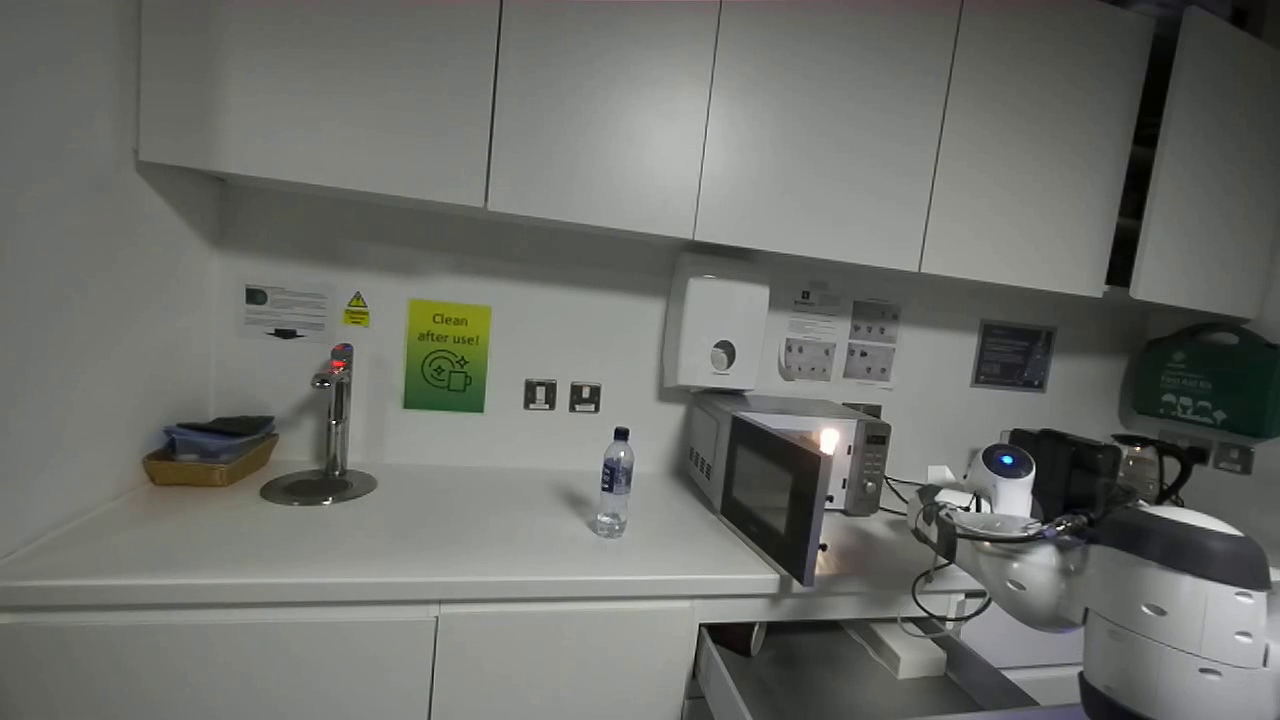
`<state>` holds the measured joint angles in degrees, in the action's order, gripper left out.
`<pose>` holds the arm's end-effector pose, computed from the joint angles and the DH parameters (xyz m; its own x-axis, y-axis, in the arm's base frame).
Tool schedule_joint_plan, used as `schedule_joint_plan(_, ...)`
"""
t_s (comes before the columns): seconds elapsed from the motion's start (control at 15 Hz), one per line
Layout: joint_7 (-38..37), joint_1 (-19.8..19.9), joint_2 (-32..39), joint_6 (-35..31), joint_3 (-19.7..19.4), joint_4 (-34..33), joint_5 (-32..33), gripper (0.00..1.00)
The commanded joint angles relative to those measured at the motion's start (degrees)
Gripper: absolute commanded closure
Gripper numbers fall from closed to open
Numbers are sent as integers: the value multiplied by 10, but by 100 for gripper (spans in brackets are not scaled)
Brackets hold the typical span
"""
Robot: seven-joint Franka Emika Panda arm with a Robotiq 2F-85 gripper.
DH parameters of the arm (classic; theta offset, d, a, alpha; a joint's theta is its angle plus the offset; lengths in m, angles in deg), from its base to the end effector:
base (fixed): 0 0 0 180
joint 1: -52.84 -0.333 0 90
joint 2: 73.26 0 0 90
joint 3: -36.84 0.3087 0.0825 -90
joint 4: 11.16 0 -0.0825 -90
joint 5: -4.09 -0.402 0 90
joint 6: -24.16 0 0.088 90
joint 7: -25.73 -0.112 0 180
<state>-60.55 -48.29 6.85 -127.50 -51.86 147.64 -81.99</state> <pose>0.3830 -0.0946 0.3203 -0.8147 -0.5747 0.0772 -0.4056 0.4697 -0.7841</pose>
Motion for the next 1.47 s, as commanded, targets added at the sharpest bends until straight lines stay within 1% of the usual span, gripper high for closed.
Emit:
schedule_joint_plan(0.0,38,8,-30,-42,1,2,-31,99)
schedule_joint_plan(0.6,53,13,-48,-83,26,2,-78,99)
schedule_joint_plan(1.13,108,26,-75,-106,45,0,-141,99)
schedule_joint_plan(1.4,136,34,-84,-119,54,0,-161,99)
